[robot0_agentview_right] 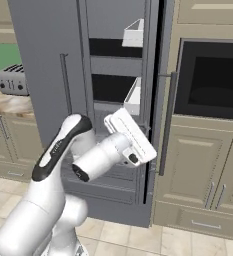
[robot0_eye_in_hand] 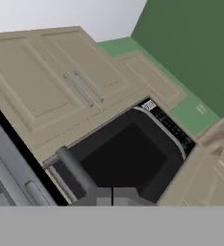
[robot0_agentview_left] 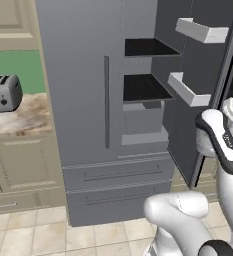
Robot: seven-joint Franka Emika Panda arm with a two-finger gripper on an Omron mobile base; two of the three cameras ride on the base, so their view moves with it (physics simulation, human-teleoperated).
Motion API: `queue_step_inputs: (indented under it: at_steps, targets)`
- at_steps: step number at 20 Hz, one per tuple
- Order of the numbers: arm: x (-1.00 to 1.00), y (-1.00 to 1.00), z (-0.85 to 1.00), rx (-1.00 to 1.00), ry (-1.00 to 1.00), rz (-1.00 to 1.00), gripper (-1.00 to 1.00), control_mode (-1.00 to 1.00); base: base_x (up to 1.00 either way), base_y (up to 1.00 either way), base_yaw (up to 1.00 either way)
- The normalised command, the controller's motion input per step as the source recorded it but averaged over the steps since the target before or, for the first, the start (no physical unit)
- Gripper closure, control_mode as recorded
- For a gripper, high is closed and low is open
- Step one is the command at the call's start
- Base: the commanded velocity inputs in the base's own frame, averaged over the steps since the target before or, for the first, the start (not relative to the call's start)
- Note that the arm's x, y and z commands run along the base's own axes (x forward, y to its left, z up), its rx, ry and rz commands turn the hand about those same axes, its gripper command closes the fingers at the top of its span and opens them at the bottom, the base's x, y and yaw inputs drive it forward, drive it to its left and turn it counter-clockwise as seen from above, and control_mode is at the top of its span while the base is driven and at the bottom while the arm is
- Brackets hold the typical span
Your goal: Place one of the steaks on the plate and the other in the bowl. Then place the bowl in the fridge.
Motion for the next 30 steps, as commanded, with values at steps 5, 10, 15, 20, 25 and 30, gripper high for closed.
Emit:
queue_step_inputs:
  at_steps: [5,10,15,20,25,30]
  targets:
    - [0.0,1.0,0.27,-0.19,-0.07,0.0,1.0,-1.0,0.0,0.0,0.0]
    - [0.35,0.78,0.12,-0.16,0.04,0.02,1.0,-1.0,0.0,0.0,0.0]
    - [0.37,0.1,0.0,-0.07,0.3,-0.21,1.0,-1.0,0.0,0.0,0.0]
    - [0.81,-0.02,0.0,-0.01,0.5,-0.33,1.0,-1.0,0.0,0.0,0.0]
    - [0.9,0.0,0.0,0.0,0.31,-0.15,1.0,-1.0,0.0,0.0,0.0]
    - [0.57,-0.21,0.0,0.01,0.05,0.0,1.0,-1.0,0.0,0.0,0.0]
